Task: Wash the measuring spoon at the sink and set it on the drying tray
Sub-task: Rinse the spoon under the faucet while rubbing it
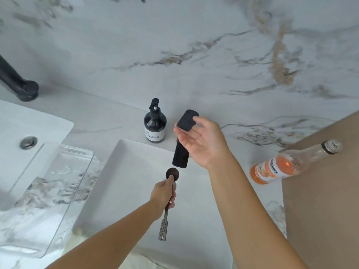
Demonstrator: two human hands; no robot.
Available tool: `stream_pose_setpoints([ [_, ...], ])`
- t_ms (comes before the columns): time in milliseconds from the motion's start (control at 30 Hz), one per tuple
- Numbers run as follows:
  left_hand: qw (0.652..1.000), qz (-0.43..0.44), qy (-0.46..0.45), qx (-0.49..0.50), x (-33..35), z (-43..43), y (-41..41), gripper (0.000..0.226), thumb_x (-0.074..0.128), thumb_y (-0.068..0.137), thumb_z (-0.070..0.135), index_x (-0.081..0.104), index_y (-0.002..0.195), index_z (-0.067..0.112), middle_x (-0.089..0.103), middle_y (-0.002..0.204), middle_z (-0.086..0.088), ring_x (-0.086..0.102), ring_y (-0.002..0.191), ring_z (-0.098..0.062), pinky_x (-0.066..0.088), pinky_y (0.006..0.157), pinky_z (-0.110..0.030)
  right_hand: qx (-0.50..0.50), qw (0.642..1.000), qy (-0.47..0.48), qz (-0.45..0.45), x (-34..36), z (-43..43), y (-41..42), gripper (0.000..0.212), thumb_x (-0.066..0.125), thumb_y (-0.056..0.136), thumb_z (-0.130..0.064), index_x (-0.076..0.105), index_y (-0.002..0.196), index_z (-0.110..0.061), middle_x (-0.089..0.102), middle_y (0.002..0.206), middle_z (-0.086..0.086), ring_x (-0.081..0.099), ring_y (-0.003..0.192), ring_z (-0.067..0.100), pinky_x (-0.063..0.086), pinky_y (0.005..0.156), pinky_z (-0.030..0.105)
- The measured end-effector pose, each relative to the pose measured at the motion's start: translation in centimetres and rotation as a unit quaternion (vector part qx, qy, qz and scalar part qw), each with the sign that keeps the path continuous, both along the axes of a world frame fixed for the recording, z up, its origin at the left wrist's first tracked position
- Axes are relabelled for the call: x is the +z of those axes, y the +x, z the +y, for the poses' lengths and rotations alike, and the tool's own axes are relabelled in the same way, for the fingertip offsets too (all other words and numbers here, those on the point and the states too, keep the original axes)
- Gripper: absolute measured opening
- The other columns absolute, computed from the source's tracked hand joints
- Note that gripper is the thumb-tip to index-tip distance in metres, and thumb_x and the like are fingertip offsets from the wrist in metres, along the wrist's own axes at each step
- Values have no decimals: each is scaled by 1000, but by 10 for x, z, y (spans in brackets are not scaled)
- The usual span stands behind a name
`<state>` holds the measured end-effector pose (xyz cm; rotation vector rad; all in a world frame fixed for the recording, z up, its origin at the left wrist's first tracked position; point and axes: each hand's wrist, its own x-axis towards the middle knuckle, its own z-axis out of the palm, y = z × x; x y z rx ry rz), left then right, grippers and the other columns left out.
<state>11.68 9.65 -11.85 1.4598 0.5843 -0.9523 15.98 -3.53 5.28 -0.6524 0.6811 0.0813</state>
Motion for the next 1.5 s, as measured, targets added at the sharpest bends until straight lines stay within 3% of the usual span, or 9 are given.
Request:
stream_pose_setpoints([
  [300,999,0,-19,33,-3,-11,19,48,68,89,36,54,51,10,52,51,-6,38,39,-18,36,38,-22,-39,968,-214,121,-77,-7,-56,15,55,95,-16,69,94,-12,75,95,10,67,68,21,52,61,28],
  [433,989,20,-122,86,2,-11,18,11,57,95,7,61,86,11,66,66,-7,59,54,-21,46,47,-27,207,918,-260,217,-137,43,-103,36,44,101,-42,68,104,-15,75,106,5,69,83,23,51,74,35],
  [567,995,-66,-66,-37,4,-5,23,16,48,97,0,62,94,7,70,76,-12,65,74,-28,51,53,-29,217,927,-235,197,-149,50,-112,57,41,98,-58,66,84,-9,50,52,-5,43,40,13,34,43,25],
  [733,922,-265,60,-275,7,4,52,17,44,92,6,59,83,1,65,69,-5,51,49,-21,44,45,-24,300,797,-498,164,-143,12,-100,51,40,102,-40,57,60,-18,44,50,-9,40,45,10,32,45,21],
  [900,981,-95,-93,-144,11,-2,47,26,34,100,0,56,87,2,70,75,-8,25,38,-15,15,54,-37,219,862,-415,190,-147,53,-91,52,39,98,-44,43,51,-23,35,39,-11,32,38,12,23,38,20],
  [1033,948,-130,-71,-283,14,16,57,27,35,97,-8,59,87,-3,65,84,-16,56,51,-12,42,53,-21,289,745,-568,198,-147,21,-106,51,36,100,-49,34,55,-26,41,51,-5,40,55,21,32,54,35],
  [1200,967,-201,-19,-154,10,-4,41,31,35,103,6,48,75,8,52,64,-5,38,37,-12,30,36,-20,258,841,-444,171,-149,44,-83,52,43,97,-46,44,51,-22,35,38,-11,31,39,13,23,38,19],
  [1367,954,-158,-33,-253,15,8,54,26,37,100,0,57,83,2,59,74,-11,44,41,-12,33,36,-16,288,734,-590,176,-146,21,-104,52,39,100,-45,40,52,-25,39,49,-3,36,55,18,28,52,31],
  [1500,976,-131,-74,-159,24,-2,48,27,39,100,1,57,80,1,63,74,-10,35,34,-11,25,35,-20,270,820,-483,145,-144,38,-101,53,43,100,-45,42,52,-22,33,47,-6,30,39,13,24,45,25],
])
